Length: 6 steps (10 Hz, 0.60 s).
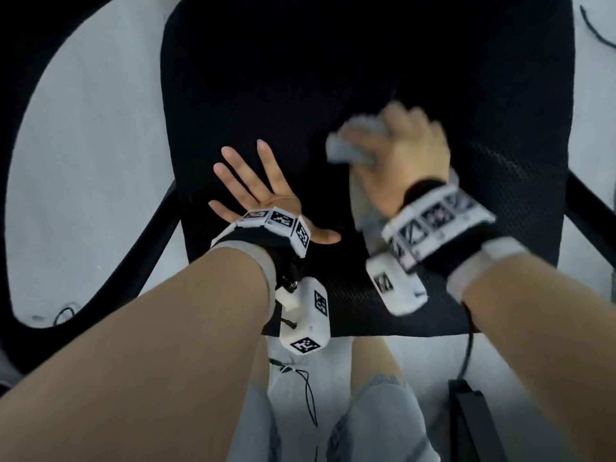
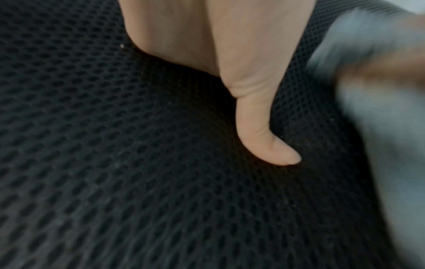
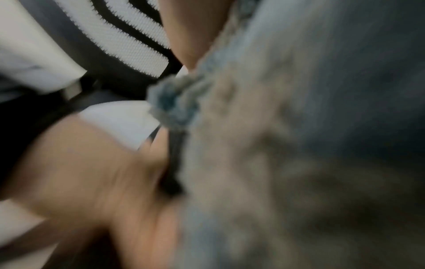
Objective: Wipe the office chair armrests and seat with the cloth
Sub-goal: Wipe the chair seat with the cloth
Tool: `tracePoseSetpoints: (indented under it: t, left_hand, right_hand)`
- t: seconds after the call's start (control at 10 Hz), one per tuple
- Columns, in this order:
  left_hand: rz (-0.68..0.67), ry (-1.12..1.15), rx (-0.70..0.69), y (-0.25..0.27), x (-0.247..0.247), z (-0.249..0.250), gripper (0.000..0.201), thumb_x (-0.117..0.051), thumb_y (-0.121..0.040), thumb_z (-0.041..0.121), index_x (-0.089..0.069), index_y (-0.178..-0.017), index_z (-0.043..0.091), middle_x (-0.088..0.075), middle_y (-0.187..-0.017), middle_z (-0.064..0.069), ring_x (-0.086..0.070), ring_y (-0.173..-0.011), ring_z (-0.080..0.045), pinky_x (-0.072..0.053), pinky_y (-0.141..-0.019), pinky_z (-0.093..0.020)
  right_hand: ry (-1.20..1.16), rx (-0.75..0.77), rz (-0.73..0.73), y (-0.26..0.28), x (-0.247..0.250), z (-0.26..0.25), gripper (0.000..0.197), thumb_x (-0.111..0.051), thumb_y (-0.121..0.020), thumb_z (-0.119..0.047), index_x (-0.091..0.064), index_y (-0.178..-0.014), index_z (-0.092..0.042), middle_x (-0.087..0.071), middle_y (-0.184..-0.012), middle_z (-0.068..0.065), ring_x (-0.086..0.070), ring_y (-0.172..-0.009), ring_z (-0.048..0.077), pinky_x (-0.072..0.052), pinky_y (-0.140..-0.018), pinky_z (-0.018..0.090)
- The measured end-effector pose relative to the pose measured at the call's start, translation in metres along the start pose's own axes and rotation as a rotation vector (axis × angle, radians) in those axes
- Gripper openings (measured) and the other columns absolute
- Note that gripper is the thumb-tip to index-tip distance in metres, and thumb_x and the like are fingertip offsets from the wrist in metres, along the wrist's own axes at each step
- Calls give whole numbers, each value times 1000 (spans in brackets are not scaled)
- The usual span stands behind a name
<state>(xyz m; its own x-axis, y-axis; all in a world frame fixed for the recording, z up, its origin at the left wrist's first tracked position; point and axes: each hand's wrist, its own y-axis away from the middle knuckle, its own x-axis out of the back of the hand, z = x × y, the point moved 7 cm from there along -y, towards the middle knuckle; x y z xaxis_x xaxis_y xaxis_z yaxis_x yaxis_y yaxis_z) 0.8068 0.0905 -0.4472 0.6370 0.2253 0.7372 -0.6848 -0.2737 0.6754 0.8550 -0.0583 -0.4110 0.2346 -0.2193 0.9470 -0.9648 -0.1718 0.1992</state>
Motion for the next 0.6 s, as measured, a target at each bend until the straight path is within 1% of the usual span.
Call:
tracePoseSetpoints:
  t: [0.1, 0.2, 0.3, 0.4, 0.5, 0.6]
  left_hand:
    - [257, 34, -5, -7, -4, -5, 151, -7, -12, 99, 8, -142, 22, -6, -154, -24, -4, -142, -41, 0, -104, -66]
    - [186, -23, -4, -10, -8, -5, 152, -52, -26, 92, 11, -143, 19, 0, -154, -25, -2, -141, -45, -3, -105, -67]
    - [225, 170, 21, 3, -2, 3, 129, -19, -47, 97, 12, -146, 19, 14, -154, -20, 14, -142, -38, 6, -111, -62]
    - [293, 205, 40, 0, 0, -2, 128, 38, -39, 83, 6, -145, 20, -13, -153, -25, 8, -143, -36, 5, -112, -58]
    - [343, 40, -25, -15, -8, -4, 139, 39, -25, 83, 16, -144, 16, -30, -144, -31, -20, -135, -51, -11, -98, -70]
    - [319, 115, -18, -9, 0, 3, 154, 15, -20, 95, -23, -145, 13, -30, -146, -29, -26, -136, -45, -11, -102, -68]
  right_hand:
    - [-38, -195, 18, -46, 11, 22, 42, -50, -87, -30, -49, -128, -31, -40, -134, 13, -39, -118, 36, -33, -94, 46]
    - [-55, -190, 3, -12, 0, 13, 42, -53, -81, -28, -57, -122, -27, -50, -123, 17, -47, -107, 40, -39, -88, 47]
    - [-69, 25, -62, 65, -22, -9, 42, -48, -68, -34, -67, -105, -29, -54, -101, 10, -56, -82, 34, -47, -77, 43]
    - [-60, 172, -138, 73, -24, -6, 40, -45, -68, -37, -68, -100, -30, -55, -95, 8, -55, -79, 32, -45, -69, 40]
    - [-40, -58, 42, 8, 3, 17, 32, -53, -77, -24, -66, -106, -23, -58, -101, 20, -55, -89, 40, -45, -72, 48]
    - [-101, -250, 89, -40, 15, 42, 40, -48, -87, -26, -52, -127, -31, -43, -132, 15, -41, -118, 37, -35, -93, 45]
